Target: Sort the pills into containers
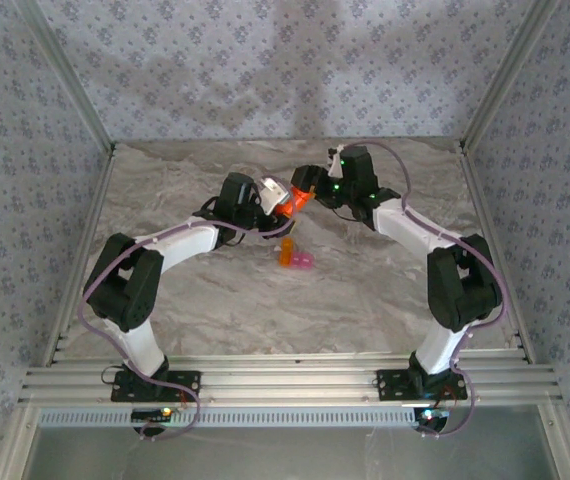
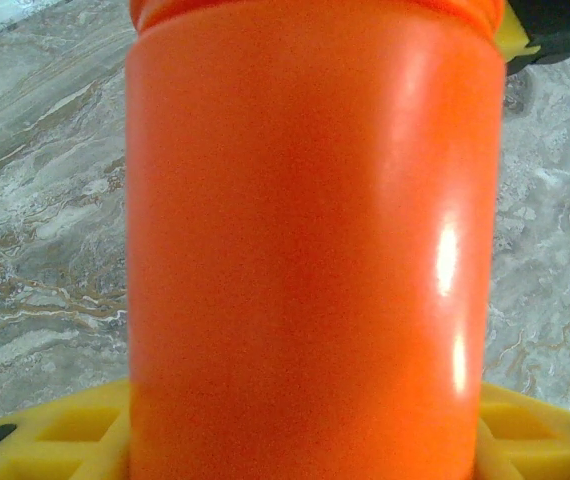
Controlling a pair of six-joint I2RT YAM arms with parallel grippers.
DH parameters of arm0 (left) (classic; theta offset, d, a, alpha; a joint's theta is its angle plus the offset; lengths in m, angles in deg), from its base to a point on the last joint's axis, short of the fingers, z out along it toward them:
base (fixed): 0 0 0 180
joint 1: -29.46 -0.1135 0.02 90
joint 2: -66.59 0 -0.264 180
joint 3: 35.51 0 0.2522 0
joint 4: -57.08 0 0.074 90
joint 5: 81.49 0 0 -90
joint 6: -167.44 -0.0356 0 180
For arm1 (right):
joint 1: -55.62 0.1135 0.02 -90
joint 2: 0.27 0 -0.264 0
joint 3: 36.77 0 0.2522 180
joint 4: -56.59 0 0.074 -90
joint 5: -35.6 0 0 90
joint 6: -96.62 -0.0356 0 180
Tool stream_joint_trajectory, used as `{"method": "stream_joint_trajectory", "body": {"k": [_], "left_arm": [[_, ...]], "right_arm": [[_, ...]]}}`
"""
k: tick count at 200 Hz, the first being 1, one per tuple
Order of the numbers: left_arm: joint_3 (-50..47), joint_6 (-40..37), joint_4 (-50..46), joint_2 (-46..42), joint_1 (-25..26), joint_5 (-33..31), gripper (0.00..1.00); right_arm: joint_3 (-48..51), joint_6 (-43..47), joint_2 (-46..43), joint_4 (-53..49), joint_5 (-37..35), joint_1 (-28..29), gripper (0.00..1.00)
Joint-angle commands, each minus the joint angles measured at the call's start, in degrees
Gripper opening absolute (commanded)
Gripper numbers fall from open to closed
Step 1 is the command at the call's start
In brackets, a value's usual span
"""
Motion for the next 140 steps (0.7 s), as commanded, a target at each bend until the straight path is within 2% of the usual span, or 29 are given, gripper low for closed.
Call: {"method": "stream_joint_trajectory", "body": {"k": [1, 27, 55, 86, 118, 140], "left_arm": [[1.78, -0.76, 1.15, -0.84, 0.43, -0.06, 0.0], [1.6, -0.51, 1.56, -0.92, 0.5, -0.06, 0.0], [1.21, 0.74, 2.8, -1.18, -0.04, 1.53, 0.0], [0.74, 3.03, 4.02, -1.76, -1.36, 6.85, 0.0], [-0.16, 8.03, 7.85, -2.24, -3.34, 15.82, 0.0], [-0.47, 10.0, 9.66, -2.2, -3.89, 18.32, 0.0]], "right_arm": [[-1.66, -0.35, 1.06, -0.98, -0.15, 0.46, 0.64], [-1.42, -0.17, 1.28, -0.88, 0.36, 0.62, 0.5], [-1.36, 0.78, 1.71, -0.58, 1.41, 0.49, 0.41], [-0.41, 3.3, 2.8, 5.99, 6.57, -2.23, 0.39], [2.31, 10.47, 3.85, 22.03, 18.42, -5.16, 0.4], [2.05, 15.26, 3.63, 20.9, 21.1, -5.35, 0.4]]}}
